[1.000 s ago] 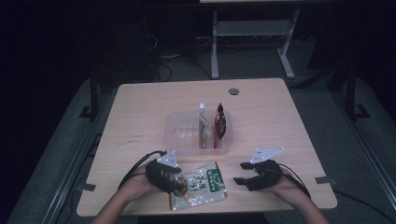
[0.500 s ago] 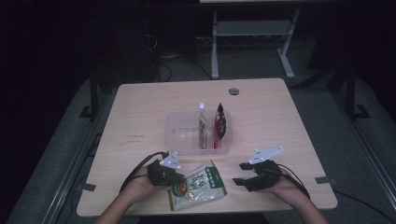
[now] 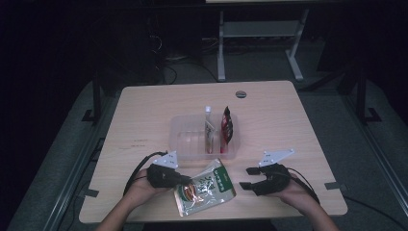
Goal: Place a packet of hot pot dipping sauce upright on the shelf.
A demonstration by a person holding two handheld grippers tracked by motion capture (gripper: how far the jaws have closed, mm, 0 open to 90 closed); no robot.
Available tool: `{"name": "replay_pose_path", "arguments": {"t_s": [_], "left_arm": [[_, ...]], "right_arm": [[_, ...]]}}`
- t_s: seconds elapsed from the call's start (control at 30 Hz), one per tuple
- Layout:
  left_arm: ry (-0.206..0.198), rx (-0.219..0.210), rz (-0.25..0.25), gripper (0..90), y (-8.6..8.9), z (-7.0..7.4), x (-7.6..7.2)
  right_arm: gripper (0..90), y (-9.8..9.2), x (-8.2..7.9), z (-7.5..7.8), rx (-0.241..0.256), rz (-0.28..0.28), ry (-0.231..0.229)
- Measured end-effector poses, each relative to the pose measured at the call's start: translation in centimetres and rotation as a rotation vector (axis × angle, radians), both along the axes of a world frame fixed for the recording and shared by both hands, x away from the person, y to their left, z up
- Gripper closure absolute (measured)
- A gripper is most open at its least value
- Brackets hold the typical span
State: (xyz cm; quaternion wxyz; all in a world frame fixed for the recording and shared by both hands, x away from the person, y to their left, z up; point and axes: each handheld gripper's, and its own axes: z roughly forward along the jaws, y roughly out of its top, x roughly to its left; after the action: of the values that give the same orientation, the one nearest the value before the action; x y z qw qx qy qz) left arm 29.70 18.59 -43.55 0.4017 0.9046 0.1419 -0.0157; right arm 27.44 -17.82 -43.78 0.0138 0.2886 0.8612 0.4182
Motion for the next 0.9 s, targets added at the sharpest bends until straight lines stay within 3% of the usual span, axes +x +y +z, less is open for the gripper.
{"name": "replay_pose_path", "arguments": {"t_s": [0.07,0.23,0.4,0.7,0.8,0.9], "left_arm": [[-0.007,-0.009,-0.007,90.0,0.1,0.3,0.0],[-0.031,-0.088,-0.025,90.0,0.6,1.7,-0.4],[-0.045,-0.129,-0.039,90.0,0.8,2.5,-0.7],[-0.067,-0.153,-0.070,90.0,0.4,3.2,-1.3],[-0.064,-0.161,-0.090,90.0,0.0,3.2,-1.4],[-0.070,-0.159,-0.094,90.0,-0.2,3.2,-1.5]], "right_arm": [[38.5,0.0,0.0,0.1,0.010,0.008,0.000],[39.5,0.3,0.3,0.8,0.089,0.022,0.009],[40.2,0.9,1.1,1.1,0.146,0.093,0.084],[41.9,2.0,1.7,1.5,0.220,0.153,0.098],[46.0,2.4,1.7,1.4,0.243,0.183,0.133],[49.6,2.6,1.7,1.4,0.248,0.200,0.133]]}}
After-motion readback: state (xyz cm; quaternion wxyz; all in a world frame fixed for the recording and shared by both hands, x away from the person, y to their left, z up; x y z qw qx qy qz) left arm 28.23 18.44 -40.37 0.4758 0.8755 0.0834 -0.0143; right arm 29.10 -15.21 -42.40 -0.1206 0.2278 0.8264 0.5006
